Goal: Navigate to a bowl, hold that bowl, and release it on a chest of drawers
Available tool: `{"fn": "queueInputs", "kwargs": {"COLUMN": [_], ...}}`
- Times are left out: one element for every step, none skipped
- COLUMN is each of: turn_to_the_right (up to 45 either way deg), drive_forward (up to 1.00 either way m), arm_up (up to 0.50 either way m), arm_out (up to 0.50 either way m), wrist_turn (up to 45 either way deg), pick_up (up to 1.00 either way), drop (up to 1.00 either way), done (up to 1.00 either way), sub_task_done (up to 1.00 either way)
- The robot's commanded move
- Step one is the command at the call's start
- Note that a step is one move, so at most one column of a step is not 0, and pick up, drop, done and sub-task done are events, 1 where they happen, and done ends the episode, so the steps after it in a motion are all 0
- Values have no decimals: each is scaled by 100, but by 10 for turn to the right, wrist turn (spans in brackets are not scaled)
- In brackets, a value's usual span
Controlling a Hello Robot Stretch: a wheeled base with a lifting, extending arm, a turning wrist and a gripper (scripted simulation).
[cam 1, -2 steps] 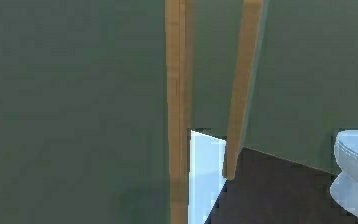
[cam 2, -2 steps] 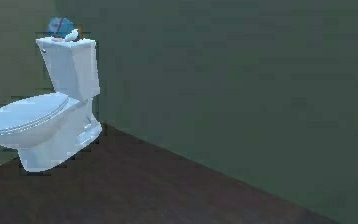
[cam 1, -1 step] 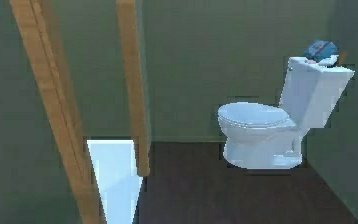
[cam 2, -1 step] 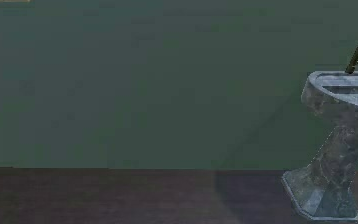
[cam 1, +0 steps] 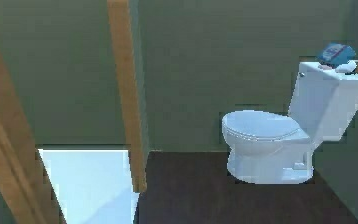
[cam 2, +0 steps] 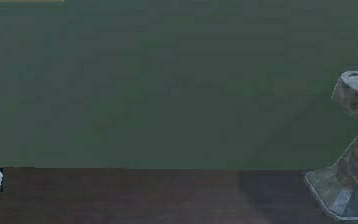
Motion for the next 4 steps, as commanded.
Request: {"fn": "queueInputs", "kwargs": {"turn_to_the_right": [450, 450, 0, -450], "drive_forward": [0, 0, 10, 0], "arm_up": [0, 0, 0, 0], "arm_out": [0, 0, 0, 0], "wrist_turn": [0, 0, 0, 0], "pick_up": [0, 0, 0, 0], "drop": [0, 0, 0, 0], "done": [0, 0, 0, 0], "sub_task_done": [0, 0, 0, 0]}}
